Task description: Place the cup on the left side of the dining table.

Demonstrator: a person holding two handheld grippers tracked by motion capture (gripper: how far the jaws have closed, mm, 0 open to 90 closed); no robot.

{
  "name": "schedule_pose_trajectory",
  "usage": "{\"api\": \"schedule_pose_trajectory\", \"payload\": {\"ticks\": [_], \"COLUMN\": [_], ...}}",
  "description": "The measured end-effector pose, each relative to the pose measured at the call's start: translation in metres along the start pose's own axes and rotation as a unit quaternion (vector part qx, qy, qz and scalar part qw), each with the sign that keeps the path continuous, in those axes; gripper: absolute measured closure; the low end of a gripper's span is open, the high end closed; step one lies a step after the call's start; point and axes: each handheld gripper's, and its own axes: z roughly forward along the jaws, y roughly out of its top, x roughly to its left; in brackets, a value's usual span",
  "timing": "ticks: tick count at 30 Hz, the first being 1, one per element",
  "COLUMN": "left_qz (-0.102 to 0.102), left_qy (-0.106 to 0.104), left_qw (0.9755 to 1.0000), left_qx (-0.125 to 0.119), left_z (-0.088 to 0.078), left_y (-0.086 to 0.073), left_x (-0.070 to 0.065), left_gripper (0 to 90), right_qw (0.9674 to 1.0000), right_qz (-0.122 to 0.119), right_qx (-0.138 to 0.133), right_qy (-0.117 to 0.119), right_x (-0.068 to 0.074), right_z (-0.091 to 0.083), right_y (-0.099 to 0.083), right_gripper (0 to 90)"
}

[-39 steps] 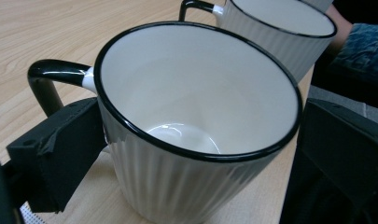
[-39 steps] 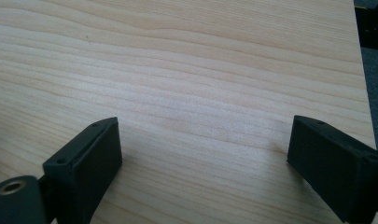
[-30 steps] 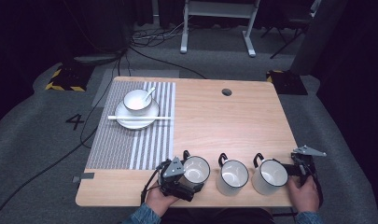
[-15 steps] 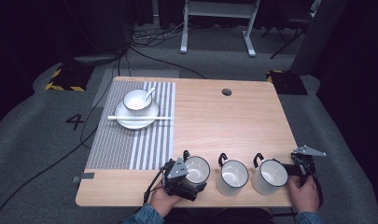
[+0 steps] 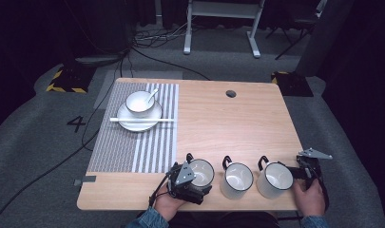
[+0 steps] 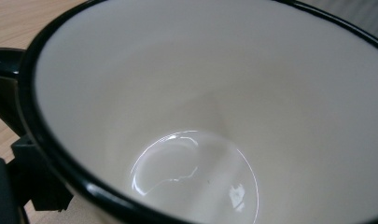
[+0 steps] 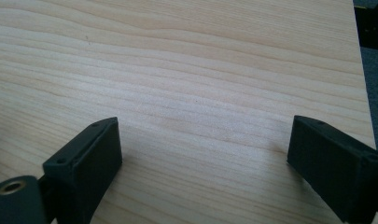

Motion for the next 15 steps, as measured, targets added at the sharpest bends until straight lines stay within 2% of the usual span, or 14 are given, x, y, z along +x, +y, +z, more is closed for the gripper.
{"api": "schedule_pose_trajectory", "payload": {"ticks": [4, 7, 13, 14, 15], "left_qz": [-0.015, -0.008, -0.015, -0.024, -0.024], "left_qy": [-0.012, -0.009, -0.011, -0.013, -0.013], "left_qw": [0.9998, 0.9999, 0.9997, 0.9994, 0.9994], "left_qx": [0.002, -0.002, -0.016, -0.02, -0.02], "left_z": [-0.001, -0.003, -0.008, -0.011, -0.011], "left_y": [0.005, 0.009, 0.019, 0.023, 0.023], "left_x": [-0.002, -0.004, -0.006, -0.005, -0.005], "left_gripper": [2.8, 2.8, 2.8, 2.8, 2.9], "right_qw": [1.0, 1.0, 1.0, 1.0, 1.0], "right_qz": [0.001, 0.002, 0.002, 0.001, 0.001], "right_qx": [0.001, 0.001, 0.001, 0.0, 0.0], "right_qy": [-0.001, -0.001, -0.001, -0.001, -0.001], "right_x": [0.0, 0.0, 0.0, 0.0, 0.0], "right_z": [0.0, 0.0, 0.0, 0.0, 0.0], "right_y": [0.0, 0.0, 0.0, 0.0, 0.0], "right_gripper": [10.2, 10.2, 10.2, 10.1, 10.1]}}
